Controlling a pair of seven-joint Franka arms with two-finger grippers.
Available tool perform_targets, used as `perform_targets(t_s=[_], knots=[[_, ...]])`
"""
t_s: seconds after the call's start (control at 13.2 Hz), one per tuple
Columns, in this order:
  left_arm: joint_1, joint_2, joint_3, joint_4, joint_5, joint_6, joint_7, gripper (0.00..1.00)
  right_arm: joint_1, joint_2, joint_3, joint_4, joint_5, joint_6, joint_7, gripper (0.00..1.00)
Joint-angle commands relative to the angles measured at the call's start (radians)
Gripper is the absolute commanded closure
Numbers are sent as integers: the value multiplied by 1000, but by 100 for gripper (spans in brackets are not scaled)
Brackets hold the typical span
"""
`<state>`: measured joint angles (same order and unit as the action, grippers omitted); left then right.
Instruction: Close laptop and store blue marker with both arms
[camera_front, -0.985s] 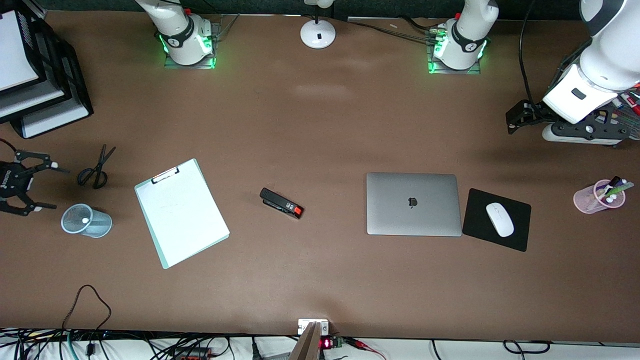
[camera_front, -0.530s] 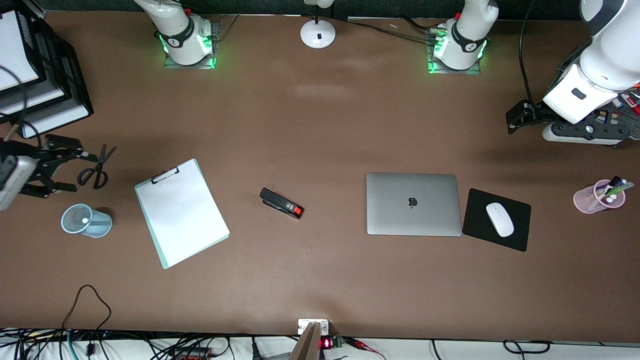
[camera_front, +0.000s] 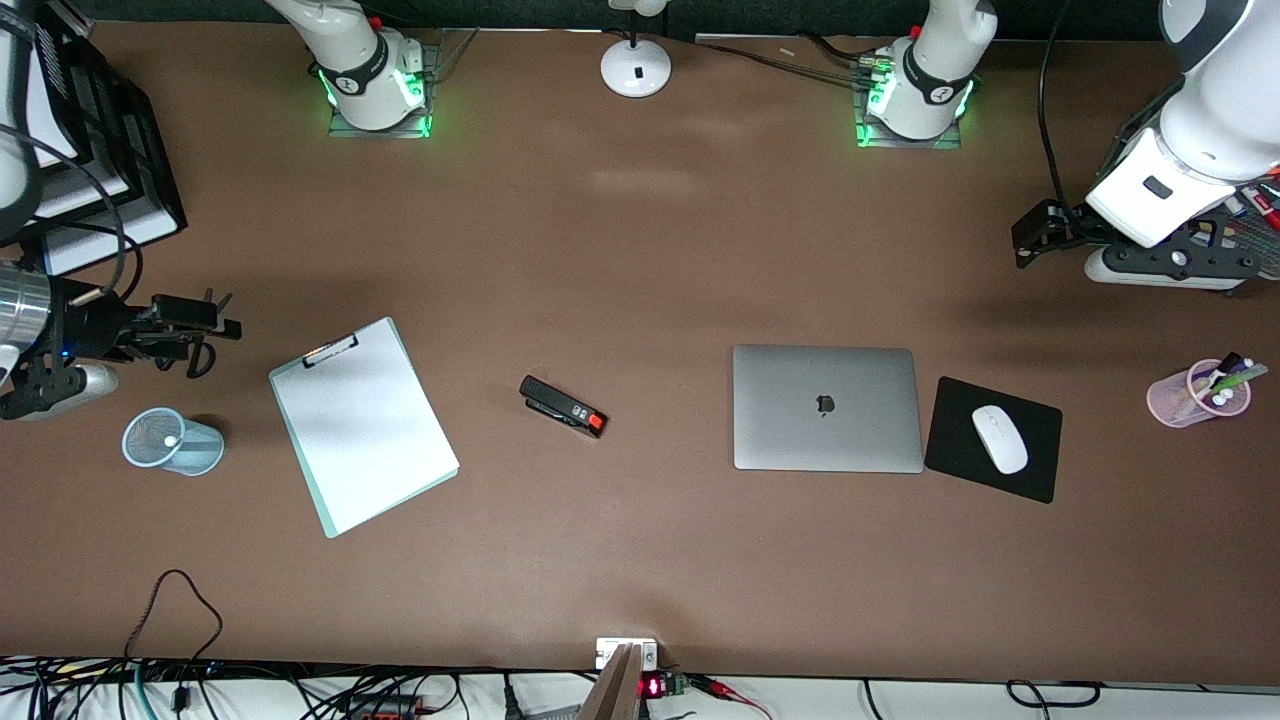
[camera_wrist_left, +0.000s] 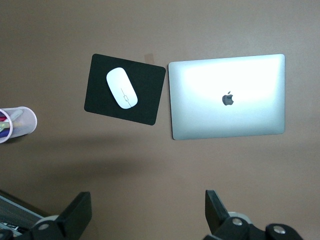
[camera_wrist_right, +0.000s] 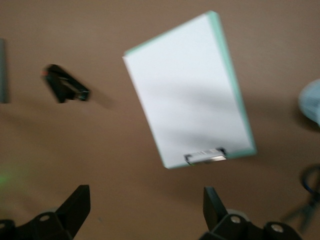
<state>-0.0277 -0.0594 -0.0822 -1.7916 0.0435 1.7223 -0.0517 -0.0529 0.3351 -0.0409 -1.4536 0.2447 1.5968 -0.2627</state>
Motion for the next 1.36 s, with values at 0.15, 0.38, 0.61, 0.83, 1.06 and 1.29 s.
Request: perform_targets(t_s=[0.15,0.38,0.61,0.83,1.06,1.29], knots=[[-1,1,-4,31,18,-33,4,0,90,-129,-8,-28,-211,-90,223,0],[-6,1,-5,32,18,-36,3,0,62,-163,-56,-13,-222,-86,186,0],[-6,1,-5,32,18,-36,3,0,74,-217,-91,-51,-229,-98,206,0],[-1,4,-1,41,18,-50,1,0,82,-274,-79,-123,-234,-66,234,0],[-6,10,-4,49,18,-56,1,0,80,-346,-77,-209,-234,-15,234,0],[-6,10,-4,51,18,-56,3,0,80,-375,-77,-215,-232,-37,232,0]])
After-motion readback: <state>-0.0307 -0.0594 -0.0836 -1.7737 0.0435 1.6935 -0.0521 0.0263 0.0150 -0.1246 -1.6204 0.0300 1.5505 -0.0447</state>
